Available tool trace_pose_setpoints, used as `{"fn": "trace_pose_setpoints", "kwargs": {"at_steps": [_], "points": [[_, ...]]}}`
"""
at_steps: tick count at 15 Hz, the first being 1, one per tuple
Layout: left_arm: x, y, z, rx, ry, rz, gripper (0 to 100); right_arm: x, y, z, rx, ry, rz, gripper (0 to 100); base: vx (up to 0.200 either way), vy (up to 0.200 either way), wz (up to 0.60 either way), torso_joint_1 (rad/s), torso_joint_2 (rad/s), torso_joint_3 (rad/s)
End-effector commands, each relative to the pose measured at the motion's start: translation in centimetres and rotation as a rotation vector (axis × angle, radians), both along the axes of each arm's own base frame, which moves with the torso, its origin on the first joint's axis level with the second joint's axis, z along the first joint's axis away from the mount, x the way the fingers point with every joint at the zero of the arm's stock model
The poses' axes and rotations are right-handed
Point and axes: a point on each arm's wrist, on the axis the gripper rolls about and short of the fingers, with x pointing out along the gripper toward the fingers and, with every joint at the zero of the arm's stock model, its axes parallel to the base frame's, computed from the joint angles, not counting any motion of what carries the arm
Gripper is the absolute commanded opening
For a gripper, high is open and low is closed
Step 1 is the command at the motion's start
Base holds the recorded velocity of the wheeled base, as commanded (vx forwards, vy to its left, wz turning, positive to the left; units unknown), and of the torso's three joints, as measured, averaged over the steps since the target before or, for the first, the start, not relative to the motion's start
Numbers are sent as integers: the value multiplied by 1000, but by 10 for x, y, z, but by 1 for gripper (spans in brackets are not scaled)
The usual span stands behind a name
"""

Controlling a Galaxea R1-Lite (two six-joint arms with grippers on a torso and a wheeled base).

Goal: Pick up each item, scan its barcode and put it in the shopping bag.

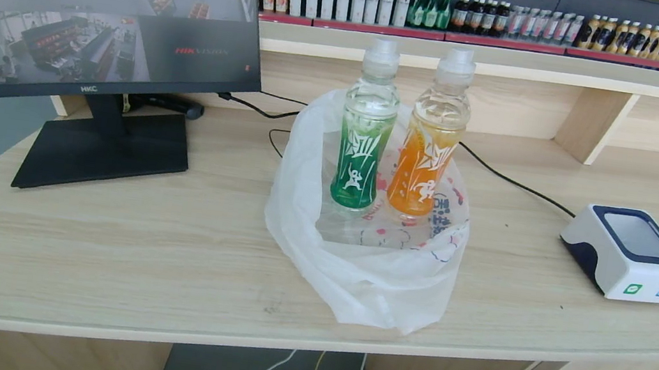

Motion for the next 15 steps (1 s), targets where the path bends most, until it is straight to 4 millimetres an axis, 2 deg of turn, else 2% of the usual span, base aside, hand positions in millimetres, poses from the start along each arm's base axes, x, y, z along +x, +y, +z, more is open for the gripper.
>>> {"fn": "trace_pose_setpoints", "kwargs": {"at_steps": [1,3,5,7,9,12,15], "points": [[0,0,0,0,0,0,100,-29,-20,-20,33,-72,26,100,0,0,0,0,0,0],[0,0,0,0,0,0,100,-26,-16,-19,6,-29,-58,100,0,0,0,0,0,0],[0,0,0,-2,0,1,100,-24,-12,-19,-14,11,-324,100,0,0,0,0,0,0],[0,0,0,0,0,0,100,-31,-11,-20,29,-55,-530,100,0,0,0,0,0,0],[0,0,0,0,0,0,100,-37,-11,-21,55,-132,-553,100,0,0,0,0,0,0],[0,0,0,0,0,0,100,-39,-10,-28,116,-155,-555,100,0,0,0,0,0,0],[0,0,0,0,0,0,100,-39,-10,-28,117,-154,-555,100,-200,0,0,-1,-1,5]]}}
